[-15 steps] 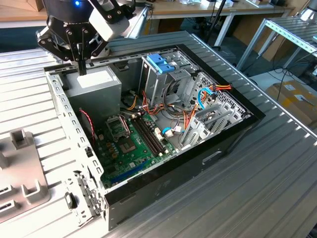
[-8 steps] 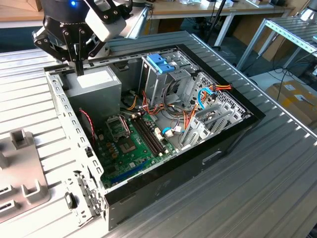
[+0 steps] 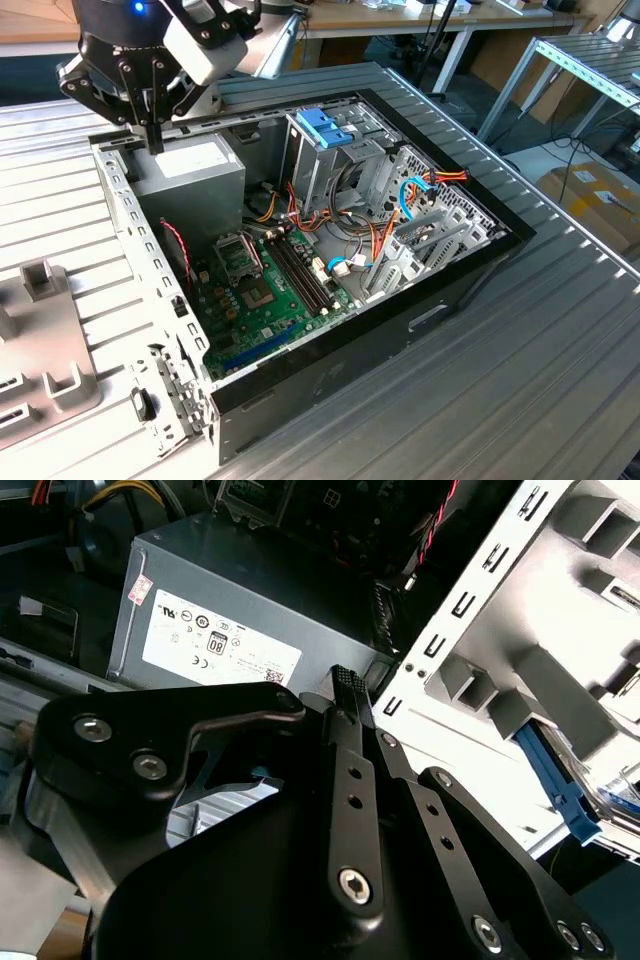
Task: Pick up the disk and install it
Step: 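Reach for the disk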
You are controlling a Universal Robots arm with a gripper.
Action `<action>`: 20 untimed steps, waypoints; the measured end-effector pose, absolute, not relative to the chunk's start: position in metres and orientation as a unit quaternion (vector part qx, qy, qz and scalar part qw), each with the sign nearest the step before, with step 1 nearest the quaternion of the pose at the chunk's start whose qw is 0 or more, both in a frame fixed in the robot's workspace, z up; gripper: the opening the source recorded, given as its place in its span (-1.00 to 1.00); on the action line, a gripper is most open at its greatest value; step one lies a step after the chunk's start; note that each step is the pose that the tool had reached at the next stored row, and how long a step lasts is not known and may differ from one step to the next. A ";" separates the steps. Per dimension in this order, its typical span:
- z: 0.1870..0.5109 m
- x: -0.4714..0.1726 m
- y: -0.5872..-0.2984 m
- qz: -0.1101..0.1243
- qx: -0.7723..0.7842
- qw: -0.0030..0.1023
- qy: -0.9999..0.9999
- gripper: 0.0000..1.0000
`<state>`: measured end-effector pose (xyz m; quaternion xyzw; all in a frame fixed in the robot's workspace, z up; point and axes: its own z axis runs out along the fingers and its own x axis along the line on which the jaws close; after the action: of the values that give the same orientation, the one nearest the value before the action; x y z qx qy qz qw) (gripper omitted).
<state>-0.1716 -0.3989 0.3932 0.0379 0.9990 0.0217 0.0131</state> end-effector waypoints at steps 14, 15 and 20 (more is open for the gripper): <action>0.393 -0.182 -0.399 0.022 0.038 0.013 0.999 -0.79; 0.393 -0.182 -0.399 0.022 0.038 0.013 0.999 -0.79; 0.393 -0.183 -0.399 0.022 0.038 0.013 0.999 -0.79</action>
<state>-0.1828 -0.3989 0.3932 0.0379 0.9990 0.0217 0.0131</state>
